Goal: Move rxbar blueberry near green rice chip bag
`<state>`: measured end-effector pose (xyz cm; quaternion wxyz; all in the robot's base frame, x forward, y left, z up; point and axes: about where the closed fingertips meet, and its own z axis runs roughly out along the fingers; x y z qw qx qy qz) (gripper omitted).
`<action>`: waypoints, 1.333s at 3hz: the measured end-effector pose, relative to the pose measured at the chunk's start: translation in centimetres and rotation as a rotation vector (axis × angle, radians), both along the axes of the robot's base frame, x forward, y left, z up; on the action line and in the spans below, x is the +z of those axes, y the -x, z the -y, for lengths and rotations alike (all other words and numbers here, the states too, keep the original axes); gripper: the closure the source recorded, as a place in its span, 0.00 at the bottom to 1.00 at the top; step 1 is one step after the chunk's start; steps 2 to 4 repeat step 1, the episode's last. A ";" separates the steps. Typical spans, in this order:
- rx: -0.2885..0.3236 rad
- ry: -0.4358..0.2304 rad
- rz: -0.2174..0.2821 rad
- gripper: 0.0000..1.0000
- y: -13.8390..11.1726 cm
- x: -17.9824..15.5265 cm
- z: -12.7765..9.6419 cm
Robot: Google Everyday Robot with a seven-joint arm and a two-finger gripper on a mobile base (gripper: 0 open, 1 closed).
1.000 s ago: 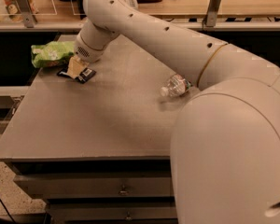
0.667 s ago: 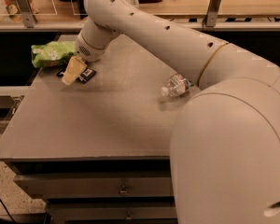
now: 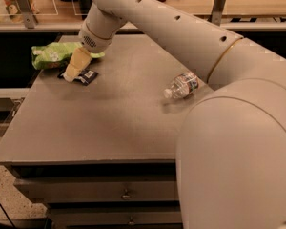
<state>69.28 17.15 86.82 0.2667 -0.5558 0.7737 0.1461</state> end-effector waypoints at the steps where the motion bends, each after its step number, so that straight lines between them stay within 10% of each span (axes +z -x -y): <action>1: 0.000 0.000 0.001 0.00 0.0 0.0 0.0; 4: 0.000 0.000 0.001 0.00 0.0 0.0 0.0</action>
Offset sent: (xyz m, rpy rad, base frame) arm 0.0000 0.0000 0.0000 0.0000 0.0000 0.0000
